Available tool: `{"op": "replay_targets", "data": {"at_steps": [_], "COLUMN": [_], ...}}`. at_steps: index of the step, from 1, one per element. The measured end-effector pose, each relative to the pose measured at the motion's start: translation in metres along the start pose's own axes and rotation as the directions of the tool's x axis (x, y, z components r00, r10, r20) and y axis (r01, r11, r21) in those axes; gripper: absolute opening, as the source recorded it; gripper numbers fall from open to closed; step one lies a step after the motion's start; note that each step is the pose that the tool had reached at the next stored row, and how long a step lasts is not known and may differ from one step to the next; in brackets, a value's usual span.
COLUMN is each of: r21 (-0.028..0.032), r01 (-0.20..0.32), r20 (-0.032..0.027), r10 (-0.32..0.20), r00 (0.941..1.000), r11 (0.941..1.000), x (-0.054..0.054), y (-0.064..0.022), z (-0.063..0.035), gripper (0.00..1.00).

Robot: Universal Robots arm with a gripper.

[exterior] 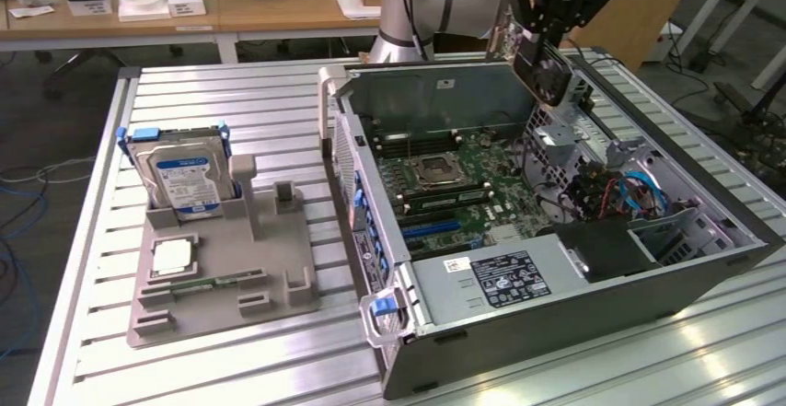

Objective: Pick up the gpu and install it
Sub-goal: 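Pick up the gpu and move the gpu toward the slot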

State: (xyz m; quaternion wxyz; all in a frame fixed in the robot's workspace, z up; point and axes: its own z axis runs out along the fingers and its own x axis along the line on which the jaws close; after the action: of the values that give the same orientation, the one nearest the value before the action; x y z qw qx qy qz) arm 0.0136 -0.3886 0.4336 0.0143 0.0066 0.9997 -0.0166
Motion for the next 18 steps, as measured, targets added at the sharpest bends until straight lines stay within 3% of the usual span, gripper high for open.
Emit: {"op": "replay_targets", "data": {"at_steps": [7,13,18], "r21": [0.0000,0.0001,0.0000], "r01": [0.000,0.000,0.000], "r20": [-0.0001,-0.0001,0.0000], "r10": [0.000,0.000,0.000], "r00": [1.0000,1.0000,1.0000], "r11": [1.0000,1.0000,1.0000], "x": [-0.014,-0.015,-0.015], "y": [0.0002,-0.0003,-0.0093], "z": [0.0004,0.0004,0.0008], "gripper": [0.27,0.27,0.27]}}
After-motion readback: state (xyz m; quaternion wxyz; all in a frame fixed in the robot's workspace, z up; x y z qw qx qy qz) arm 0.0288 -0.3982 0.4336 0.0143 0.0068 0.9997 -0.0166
